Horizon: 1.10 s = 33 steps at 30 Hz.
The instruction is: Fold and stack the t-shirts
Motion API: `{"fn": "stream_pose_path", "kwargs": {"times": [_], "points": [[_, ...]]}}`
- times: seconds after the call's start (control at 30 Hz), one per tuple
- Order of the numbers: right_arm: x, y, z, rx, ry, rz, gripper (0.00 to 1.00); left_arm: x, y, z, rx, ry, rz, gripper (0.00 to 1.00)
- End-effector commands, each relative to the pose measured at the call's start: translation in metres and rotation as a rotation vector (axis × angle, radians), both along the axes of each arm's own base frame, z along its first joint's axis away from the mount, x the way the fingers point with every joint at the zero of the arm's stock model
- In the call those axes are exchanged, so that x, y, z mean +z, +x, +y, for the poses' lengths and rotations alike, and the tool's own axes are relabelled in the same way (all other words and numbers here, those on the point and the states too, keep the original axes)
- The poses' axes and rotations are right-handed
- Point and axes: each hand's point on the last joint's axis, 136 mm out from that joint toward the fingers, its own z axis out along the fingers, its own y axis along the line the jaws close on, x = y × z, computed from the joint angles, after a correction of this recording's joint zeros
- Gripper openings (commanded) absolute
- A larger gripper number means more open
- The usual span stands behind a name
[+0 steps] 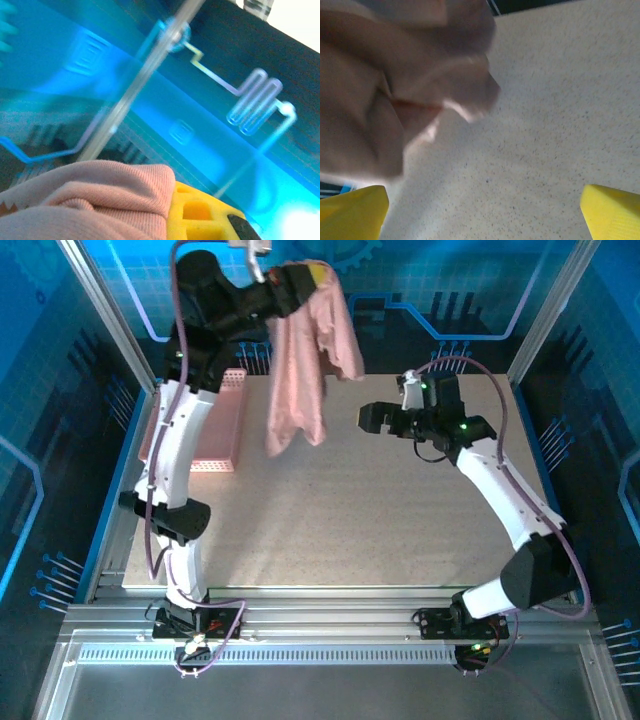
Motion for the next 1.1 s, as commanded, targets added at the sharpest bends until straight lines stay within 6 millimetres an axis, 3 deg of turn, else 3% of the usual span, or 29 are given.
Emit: {"fn": "stream_pose_path", "kwargs": {"times": [0.0,0.07,0.27,0.4,0.43,0.47,0.53,0.6,0.63,0.73,0.83,0.93,1.07], "points": [[0.019,-0.006,-0.026,-0.100,0.032,-0.065,1.00,-0.014,-0.028,-0.034,-0.101,0.046,0.032,0.00],[0.016,-0.013,-0.039,-0.139,0.031,-0.069,1.00,-0.055,-0.013,-0.035,-0.056,0.078,0.168,0.00],[-0.019,-0.030,-0.069,-0.216,-0.037,0.032,1.00,-0.199,0.050,0.011,0.188,0.133,0.540,0.00],[-0.038,-0.031,-0.063,-0.162,-0.049,0.094,1.00,-0.296,0.080,0.019,0.224,0.182,0.745,0.01],[-0.044,-0.031,-0.058,-0.134,-0.055,0.121,1.00,-0.321,0.086,0.018,0.220,0.189,0.795,0.15],[-0.050,-0.030,-0.054,-0.109,-0.072,0.148,1.00,-0.344,0.091,0.018,0.219,0.195,0.851,0.36],[-0.063,-0.030,-0.045,-0.066,-0.117,0.190,1.00,-0.374,0.095,0.022,0.229,0.201,0.927,0.53],[-0.074,-0.034,-0.036,-0.015,-0.158,0.228,1.00,-0.379,0.091,0.029,0.251,0.193,0.941,0.77],[-0.080,-0.036,-0.032,0.004,-0.194,0.249,1.00,-0.370,0.089,0.032,0.257,0.184,0.920,0.98],[-0.098,-0.042,-0.021,0.066,-0.285,0.286,1.00,-0.348,0.070,0.043,0.266,0.196,0.893,0.99],[-0.113,-0.043,-0.009,0.124,-0.339,0.299,1.00,-0.347,0.037,0.049,0.251,0.232,0.937,0.99],[-0.128,-0.038,0.000,0.162,-0.358,0.318,1.00,-0.363,-0.004,0.048,0.224,0.268,0.992,0.99],[-0.139,-0.028,0.020,0.221,-0.313,0.343,0.98,-0.413,-0.056,0.047,0.198,0.351,1.103,0.99]]}}
